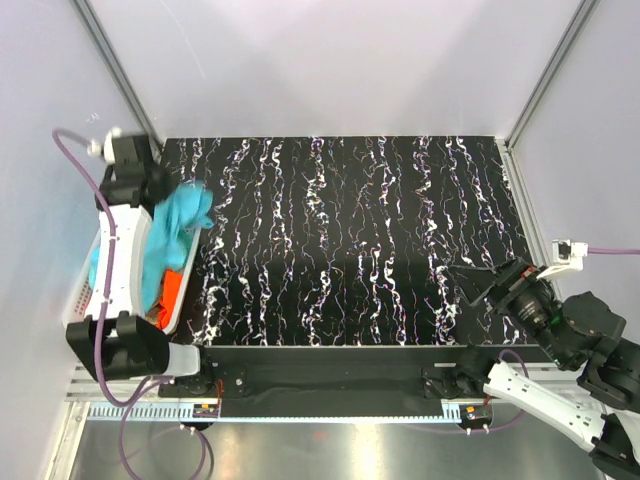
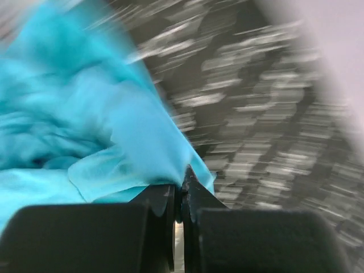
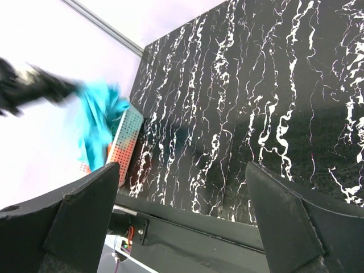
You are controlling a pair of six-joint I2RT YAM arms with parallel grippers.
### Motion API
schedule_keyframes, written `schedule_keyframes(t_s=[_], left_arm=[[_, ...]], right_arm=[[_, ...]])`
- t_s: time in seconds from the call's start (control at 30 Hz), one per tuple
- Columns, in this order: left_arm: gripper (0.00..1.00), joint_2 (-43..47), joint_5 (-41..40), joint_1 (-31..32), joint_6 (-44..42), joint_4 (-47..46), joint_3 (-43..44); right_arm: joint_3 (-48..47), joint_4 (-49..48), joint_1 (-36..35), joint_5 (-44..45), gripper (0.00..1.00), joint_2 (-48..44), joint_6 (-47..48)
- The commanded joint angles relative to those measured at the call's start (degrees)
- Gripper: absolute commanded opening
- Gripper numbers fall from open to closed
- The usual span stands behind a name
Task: Fold and stack the t-shirts
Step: Grab the tshirt from the pile, then move the tshirt to the center of the board, then flatten the tshirt out
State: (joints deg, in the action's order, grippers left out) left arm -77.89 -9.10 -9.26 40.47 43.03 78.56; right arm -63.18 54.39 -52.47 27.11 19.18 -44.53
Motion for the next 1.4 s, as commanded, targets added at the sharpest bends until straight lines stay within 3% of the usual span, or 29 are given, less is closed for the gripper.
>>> schedule_keyframes(t_s=[0.0, 0.07, 0.2, 0.37, 0.4, 0.43, 0.53, 0.63, 0.67, 0.73, 0.83, 1.1, 1.23, 1.37], left_arm=[[0.00, 5.46, 14.34, 9.24, -1.27, -10.38, 19.89], [0.00, 5.82, 19.71, 16.68, -0.48, -16.36, 25.90], [0.00, 4.94, 29.92, 23.66, 7.95, -28.07, 28.93], [0.02, 6.69, 32.23, 30.08, 11.12, -37.31, 12.52], [0.09, 6.96, 31.61, 30.78, 10.34, -37.49, 9.27], [0.31, 6.96, 31.43, 31.66, 9.72, -37.84, 6.11], [0.33, 5.21, 31.61, 32.02, 7.96, -39.33, -7.08], [0.67, 1.17, 26.17, 32.11, 3.32, -28.91, -12.99], [0.73, 0.46, 22.85, 32.19, 2.17, -23.92, -13.61], [0.76, -0.25, 20.54, 32.89, -1.52, -21.24, -15.71], [0.89, 0.89, 13.60, 37.01, -5.22, -18.68, -17.82], [0.91, -7.08, 19.48, 47.13, -5.92, -28.52, -21.00], [0.89, -15.17, 19.12, 49.77, -7.07, -30.10, -16.71], [0.87, -23.44, 16.76, 49.69, -7.33, -27.92, -9.41]], right_arm=[[-1.07, -0.60, -0.44, 1.71, 1.00, -1.07, 0.85], [-0.90, -1.39, -0.36, 1.63, 1.00, -1.86, 0.85], [-1.42, -1.31, -0.44, 1.63, 1.00, -2.74, -0.20], [-1.16, -0.69, -0.35, 1.71, 1.00, -3.80, -1.43], [-1.07, 0.27, -0.35, 1.89, 1.00, -3.80, -1.52], [-1.16, 1.15, -0.44, 2.33, 1.00, -3.45, -2.57], [-2.47, 6.85, -0.44, 6.36, 1.00, -2.40, -6.69], [-3.35, 9.68, -0.44, 8.65, 1.00, -2.39, -8.20], [-3.01, 9.77, -0.36, 8.74, 1.00, -2.57, -8.29], [-1.87, 9.50, -0.36, 9.88, 1.00, -3.18, -9.59], [2.17, 10.30, -0.44, 11.90, 1.00, -2.49, -13.11], [5.17, 4.15, -0.35, 13.57, 1.00, 8.58, -9.70], [3.59, 4.76, -0.35, 13.51, 0.97, 15.87, -8.03], [4.98, 2.40, -0.36, 9.46, 0.91, 16.68, -7.76]])
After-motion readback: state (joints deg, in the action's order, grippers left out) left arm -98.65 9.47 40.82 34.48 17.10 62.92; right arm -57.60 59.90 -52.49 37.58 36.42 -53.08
